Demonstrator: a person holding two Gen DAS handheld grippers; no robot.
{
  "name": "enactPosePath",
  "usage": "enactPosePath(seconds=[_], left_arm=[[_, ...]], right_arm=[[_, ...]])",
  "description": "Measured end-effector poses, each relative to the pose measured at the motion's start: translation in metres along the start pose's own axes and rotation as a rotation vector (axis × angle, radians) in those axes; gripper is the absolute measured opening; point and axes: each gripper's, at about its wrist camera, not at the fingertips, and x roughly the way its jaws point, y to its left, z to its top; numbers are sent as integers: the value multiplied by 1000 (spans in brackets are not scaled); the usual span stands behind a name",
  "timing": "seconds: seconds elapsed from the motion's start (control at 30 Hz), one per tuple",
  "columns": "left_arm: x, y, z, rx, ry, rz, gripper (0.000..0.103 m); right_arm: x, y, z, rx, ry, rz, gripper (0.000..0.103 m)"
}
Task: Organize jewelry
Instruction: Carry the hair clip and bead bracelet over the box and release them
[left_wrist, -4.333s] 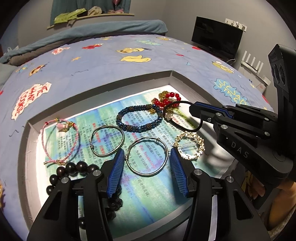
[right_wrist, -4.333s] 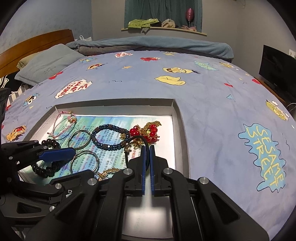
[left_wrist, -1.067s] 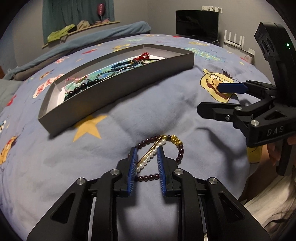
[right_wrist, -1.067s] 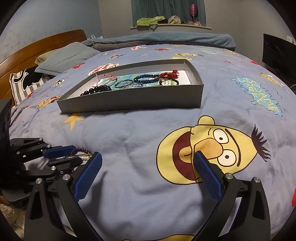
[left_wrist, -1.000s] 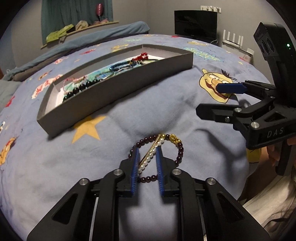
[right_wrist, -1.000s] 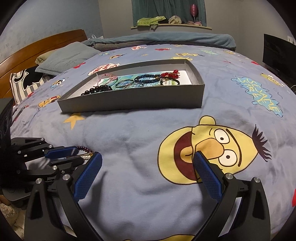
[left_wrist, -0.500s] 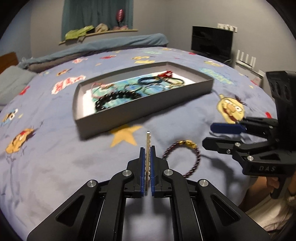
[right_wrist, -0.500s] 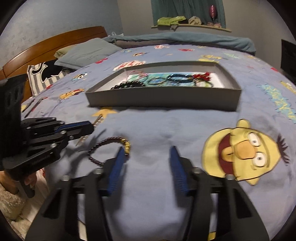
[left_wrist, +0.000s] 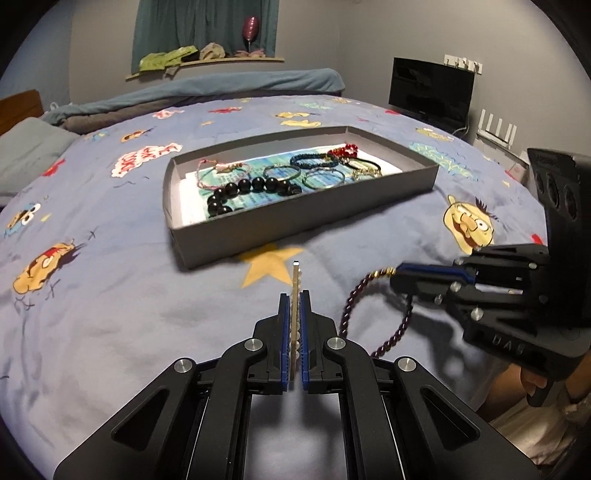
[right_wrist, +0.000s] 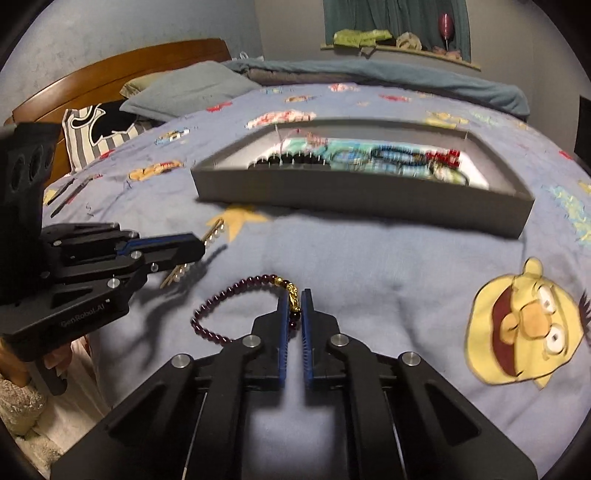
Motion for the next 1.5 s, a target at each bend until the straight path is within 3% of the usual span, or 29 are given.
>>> enactPosePath(seconds=[0.2,0.37,0.53,0.73,1.07,1.5], left_arm=[[-18,2,27,-2,-63,-9,6],[-26,6,69,25,-119,-9,6],[-2,15,116,45,-96,-32,6],[54,25,146,51,-7,-5,6],[127,38,158,-40,147,-26,6],[153,36,154,-36,209,18,6]], right_arm=[[-30,-8,36,-28,-133,-48,7],[-48,-25,78,-6,-239,-85,7],[-39,-45,110,40,-280,-85,7],[-8,-68,105,107,-244,-62,7],[39,-84,97,129,-73,-57,6],[48,-86,91,124,-23,-70,8]])
